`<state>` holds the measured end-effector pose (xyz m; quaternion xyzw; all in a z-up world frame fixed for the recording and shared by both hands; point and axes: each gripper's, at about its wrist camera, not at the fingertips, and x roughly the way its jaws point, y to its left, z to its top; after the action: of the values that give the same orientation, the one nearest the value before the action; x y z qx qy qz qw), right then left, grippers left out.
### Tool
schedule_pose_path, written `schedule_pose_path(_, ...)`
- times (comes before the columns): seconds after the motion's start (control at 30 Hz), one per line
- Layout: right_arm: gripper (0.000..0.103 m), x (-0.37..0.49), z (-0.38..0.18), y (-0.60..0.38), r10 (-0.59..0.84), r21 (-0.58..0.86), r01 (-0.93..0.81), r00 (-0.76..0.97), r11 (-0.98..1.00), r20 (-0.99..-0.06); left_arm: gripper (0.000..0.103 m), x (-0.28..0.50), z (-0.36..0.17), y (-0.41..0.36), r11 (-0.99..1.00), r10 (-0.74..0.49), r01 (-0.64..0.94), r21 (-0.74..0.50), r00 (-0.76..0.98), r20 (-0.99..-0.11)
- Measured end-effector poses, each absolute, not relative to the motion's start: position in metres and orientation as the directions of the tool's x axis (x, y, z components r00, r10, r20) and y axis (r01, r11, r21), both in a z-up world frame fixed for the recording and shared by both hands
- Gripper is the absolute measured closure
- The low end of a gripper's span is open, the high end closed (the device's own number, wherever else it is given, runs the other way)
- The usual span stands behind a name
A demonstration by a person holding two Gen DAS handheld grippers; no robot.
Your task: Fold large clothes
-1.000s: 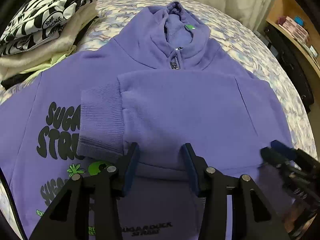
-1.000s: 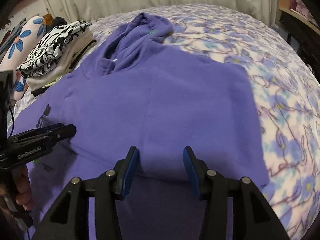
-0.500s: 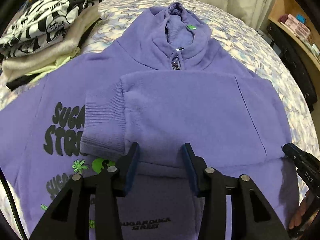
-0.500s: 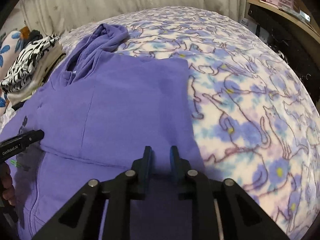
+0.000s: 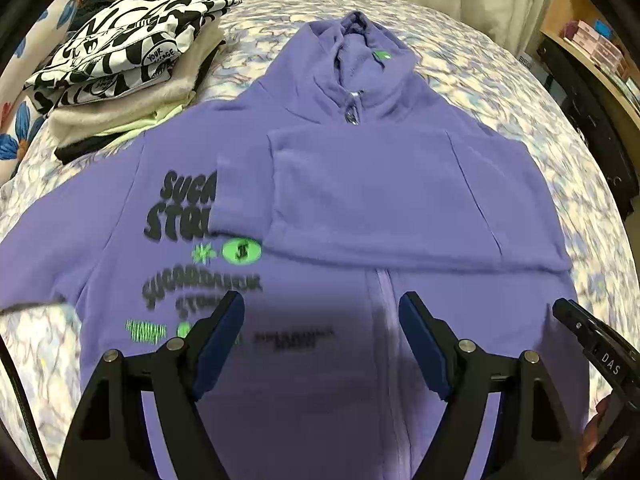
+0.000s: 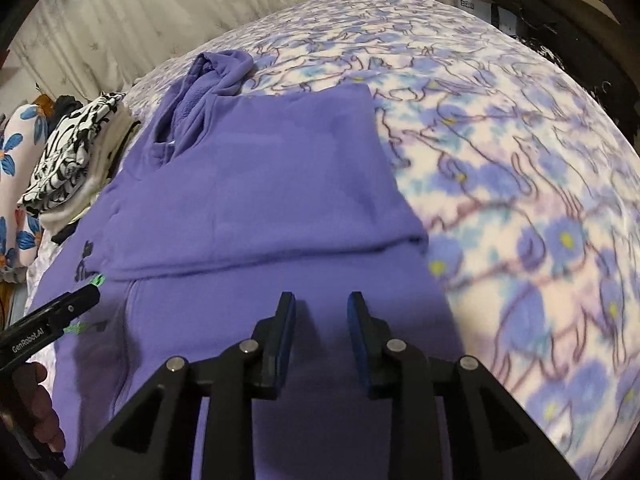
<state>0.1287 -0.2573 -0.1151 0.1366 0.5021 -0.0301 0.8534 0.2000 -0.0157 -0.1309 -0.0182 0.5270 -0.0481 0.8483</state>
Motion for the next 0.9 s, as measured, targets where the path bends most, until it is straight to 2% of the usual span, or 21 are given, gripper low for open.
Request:
schedule_pose_path(0.57, 0.076, 0.054, -0.071, -0.193, 0.167, 0.238, 0.071, 0.524, 0.969, -0.835, 0.019, 0.090, -0.083, 0.009, 0.991, -0.125, 0.015, -0.135, 0.489, -0.863)
schedule_pose_path(0.9, 0.076, 0.027, -0.050, -0.150, 0.199, 0.222, -0.020, 0.527, 0.975, -0.826, 0.014, 0.043, -0.069, 0.045, 0.996, -0.076, 0.001, -0.089, 0.522, -0.850)
